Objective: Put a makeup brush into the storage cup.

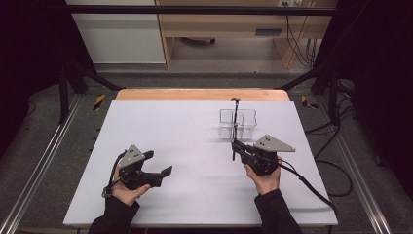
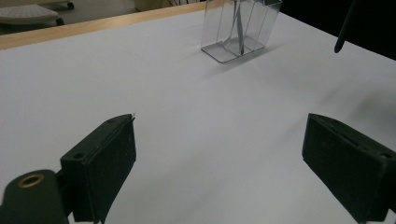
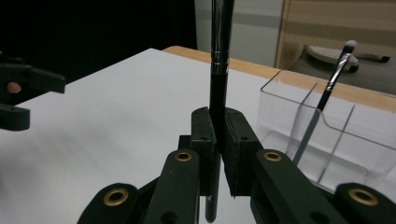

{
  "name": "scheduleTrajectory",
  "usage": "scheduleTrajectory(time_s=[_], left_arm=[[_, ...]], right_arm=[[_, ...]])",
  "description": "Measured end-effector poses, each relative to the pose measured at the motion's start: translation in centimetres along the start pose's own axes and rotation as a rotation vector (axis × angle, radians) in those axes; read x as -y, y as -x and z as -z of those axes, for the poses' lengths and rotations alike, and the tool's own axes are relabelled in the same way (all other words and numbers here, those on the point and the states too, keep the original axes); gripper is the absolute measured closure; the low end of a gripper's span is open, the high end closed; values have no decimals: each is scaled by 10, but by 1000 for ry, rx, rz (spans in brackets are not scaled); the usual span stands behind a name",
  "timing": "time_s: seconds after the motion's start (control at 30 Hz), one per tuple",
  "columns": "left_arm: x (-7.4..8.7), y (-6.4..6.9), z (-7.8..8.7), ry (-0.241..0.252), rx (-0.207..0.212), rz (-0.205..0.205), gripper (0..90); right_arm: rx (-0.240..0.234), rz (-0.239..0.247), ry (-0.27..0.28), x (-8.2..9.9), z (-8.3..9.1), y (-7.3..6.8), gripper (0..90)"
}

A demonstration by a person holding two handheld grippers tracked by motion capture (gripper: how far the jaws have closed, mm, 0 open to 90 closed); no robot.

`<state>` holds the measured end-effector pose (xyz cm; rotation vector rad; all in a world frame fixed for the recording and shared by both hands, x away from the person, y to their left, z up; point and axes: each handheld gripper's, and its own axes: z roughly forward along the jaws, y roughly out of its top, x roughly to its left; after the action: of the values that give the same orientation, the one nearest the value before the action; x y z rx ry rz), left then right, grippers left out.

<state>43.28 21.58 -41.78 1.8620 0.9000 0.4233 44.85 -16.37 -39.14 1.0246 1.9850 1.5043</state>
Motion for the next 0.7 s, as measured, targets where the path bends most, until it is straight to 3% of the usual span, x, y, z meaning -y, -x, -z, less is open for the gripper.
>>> scheduleTrajectory(time_s=[0.7], left_arm=[[9, -17, 4, -50, -55, 10, 72]], right_arm=[[106, -54, 47, -32, -16, 25, 840]])
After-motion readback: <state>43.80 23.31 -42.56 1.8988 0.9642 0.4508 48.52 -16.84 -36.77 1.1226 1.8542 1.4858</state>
